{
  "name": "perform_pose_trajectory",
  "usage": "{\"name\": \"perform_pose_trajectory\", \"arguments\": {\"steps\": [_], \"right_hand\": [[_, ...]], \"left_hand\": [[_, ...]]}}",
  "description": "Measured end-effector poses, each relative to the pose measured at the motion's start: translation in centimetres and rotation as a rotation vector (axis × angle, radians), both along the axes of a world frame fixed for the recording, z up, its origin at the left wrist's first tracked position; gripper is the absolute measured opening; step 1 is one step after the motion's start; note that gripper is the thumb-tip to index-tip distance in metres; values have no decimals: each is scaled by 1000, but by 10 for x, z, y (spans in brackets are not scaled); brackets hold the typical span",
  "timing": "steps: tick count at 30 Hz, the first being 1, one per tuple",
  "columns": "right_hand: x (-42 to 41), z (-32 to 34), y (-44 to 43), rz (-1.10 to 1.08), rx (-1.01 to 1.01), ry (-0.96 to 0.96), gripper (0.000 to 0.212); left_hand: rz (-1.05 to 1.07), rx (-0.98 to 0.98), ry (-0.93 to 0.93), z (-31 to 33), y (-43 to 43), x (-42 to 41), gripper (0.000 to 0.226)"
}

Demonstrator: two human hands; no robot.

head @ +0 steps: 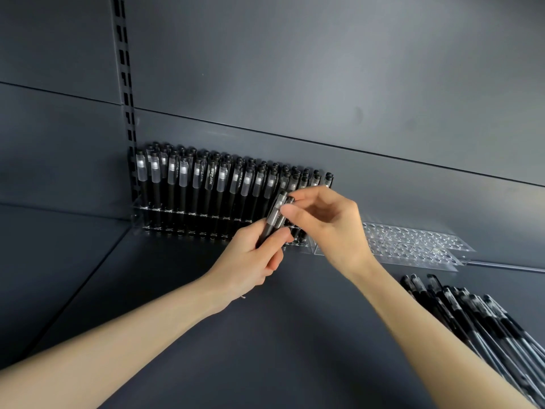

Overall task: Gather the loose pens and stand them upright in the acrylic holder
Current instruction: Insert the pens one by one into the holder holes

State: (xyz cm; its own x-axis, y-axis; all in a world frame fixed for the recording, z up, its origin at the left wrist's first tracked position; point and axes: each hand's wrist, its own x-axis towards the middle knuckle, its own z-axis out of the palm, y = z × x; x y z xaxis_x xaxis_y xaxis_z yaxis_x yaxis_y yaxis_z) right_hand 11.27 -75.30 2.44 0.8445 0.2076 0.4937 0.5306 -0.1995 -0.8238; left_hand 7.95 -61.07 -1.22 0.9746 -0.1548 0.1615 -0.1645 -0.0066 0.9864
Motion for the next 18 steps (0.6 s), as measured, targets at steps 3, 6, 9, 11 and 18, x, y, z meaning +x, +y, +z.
{"name": "perform_pose_trajectory", "arguments": {"steps": [3,6,9,11,18], "right_hand": [[1,-1,-1,81,56,53,20],[3,2,-4,73,108,54,19],[6,3,-5,62,153,44,18],[5,2,-4,73,125,52,23],[13,19,-19,-79,133,-49,33]], "left_hand": [[-17,-11,5,0,-1,-2,23],[-21,-46,12,1,0,-1,24],[-10,-65,22,1,1,-1,23],[-11,-44,12,0,0,-2,22],[96,73,-45,-5,0,3,26]]}}
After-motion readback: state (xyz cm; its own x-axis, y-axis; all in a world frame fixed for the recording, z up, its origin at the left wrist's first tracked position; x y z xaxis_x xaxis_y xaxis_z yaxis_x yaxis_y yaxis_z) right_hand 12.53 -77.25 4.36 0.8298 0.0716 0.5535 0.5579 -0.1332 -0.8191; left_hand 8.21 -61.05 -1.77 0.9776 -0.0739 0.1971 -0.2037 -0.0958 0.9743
